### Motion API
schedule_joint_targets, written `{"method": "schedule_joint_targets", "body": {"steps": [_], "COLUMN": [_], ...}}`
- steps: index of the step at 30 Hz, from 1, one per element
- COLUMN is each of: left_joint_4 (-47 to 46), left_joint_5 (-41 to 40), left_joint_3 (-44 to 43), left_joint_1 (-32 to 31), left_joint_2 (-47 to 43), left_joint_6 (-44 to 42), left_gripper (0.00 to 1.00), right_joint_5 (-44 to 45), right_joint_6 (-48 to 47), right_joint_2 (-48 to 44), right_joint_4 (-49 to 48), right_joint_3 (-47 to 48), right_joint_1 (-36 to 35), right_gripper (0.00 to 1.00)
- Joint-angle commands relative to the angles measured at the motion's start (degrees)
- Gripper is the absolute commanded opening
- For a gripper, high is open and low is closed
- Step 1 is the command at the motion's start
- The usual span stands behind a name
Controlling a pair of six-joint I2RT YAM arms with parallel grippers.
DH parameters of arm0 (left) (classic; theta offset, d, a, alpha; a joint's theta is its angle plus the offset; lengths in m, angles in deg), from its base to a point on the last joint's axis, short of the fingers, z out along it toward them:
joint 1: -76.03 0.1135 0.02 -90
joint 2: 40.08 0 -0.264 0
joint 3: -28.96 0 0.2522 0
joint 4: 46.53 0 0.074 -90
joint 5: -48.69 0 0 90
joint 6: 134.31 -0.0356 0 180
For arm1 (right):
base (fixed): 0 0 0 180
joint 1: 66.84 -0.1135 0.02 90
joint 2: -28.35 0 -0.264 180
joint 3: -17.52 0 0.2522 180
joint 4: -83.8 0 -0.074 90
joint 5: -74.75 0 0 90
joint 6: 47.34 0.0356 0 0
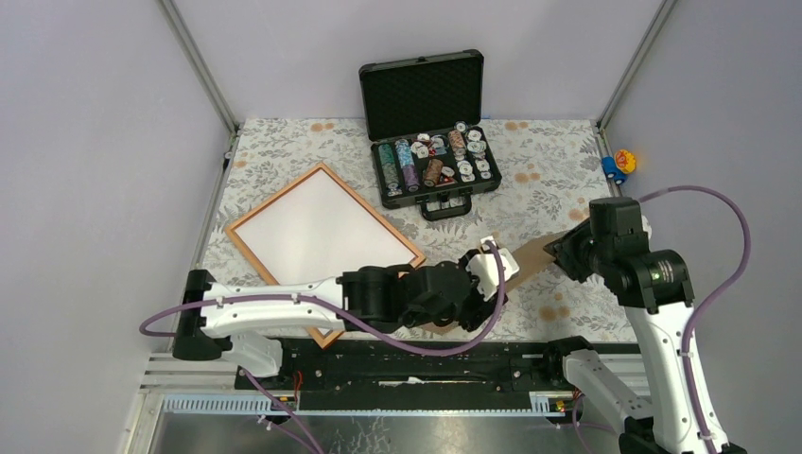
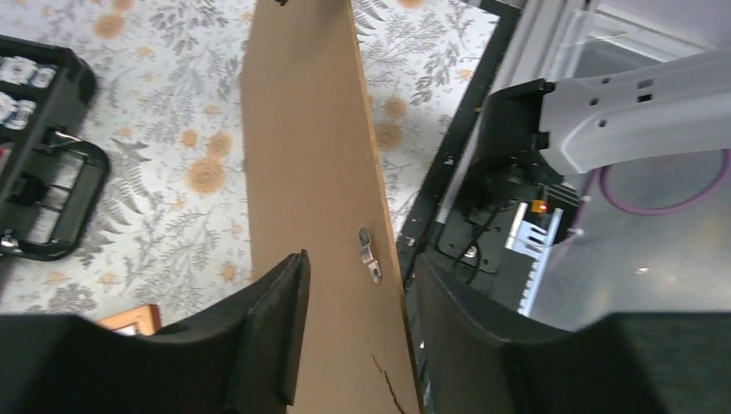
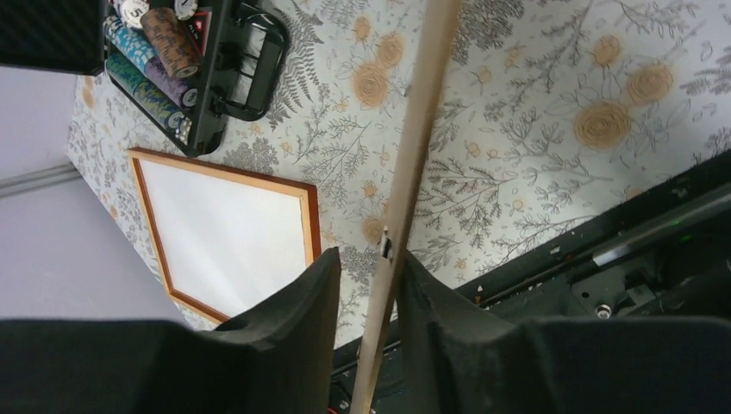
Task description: Put the photo into the frame
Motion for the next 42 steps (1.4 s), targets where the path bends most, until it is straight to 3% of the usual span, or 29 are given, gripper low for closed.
{"method": "schedule_joint_targets", "body": {"steps": [1,6,9,14,16,20,24,29,33,38,42], "left_joint_4": [-3.7,-4.6,-6.5,-4.6,-2.7,-1.5,-0.1,-1.6,-8.7,-10.8,-7.5], "left_joint_5": [4.7,3.4,0.6,-12.0,-12.0,2.1,15.5,36.6,51.1,58.0,60.4], "left_joint_3": [0.9,3.9,6.9,11.1,12.2,15.6,16.7,17.8,22.6,29.3,30.9], "left_joint_1": [0.0,0.2,0.3,2.9,8.3,23.9,37.8,54.8,67.8,81.7,84.4], "left_joint_2": [-5.6,-12.5,-17.3,-22.6,-24.2,-26.9,-25.8,-23.6,-26.3,-32.5,-36.9], "left_joint_6": [-0.2,1.4,2.2,3.4,6.1,11.7,13.4,16.4,23.4,34.1,34.1], "left_gripper": [0.60,0.81,0.97,0.99,0.99,0.99,0.99,0.99,0.99,0.99,0.99], "right_joint_5": [3.8,11.2,15.7,16.8,15.9,7.5,-10.9,-28.0,-40.8,-52.6,-56.6], "right_joint_6": [3.0,4.6,3.3,-11.4,-20.1,-38.5,-45.6,-37.9,-27.5,-16.8,-13.9], "right_joint_2": [-1.9,-5.6,-7.5,-9.2,-9.3,-10.1,-10.6,-3.6,4.6,10.9,14.5], "right_joint_4": [0.9,3.1,4.4,-3.0,-9.3,-23.7,-38.0,-48.0,-51.1,-58.5,-64.4], "right_joint_3": [-2.4,-2.1,0.5,7.4,10.3,10.9,7.2,7.2,8.7,5.1,0.8], "right_joint_1": [-0.3,-0.3,-0.3,-0.2,-0.3,-0.3,-0.3,-0.3,-0.3,-0.3,-0.3], "right_gripper": [0.30,0.01,0.00,0.00,0.00,0.00,0.00,0.00,0.00,0.00,0.00]}}
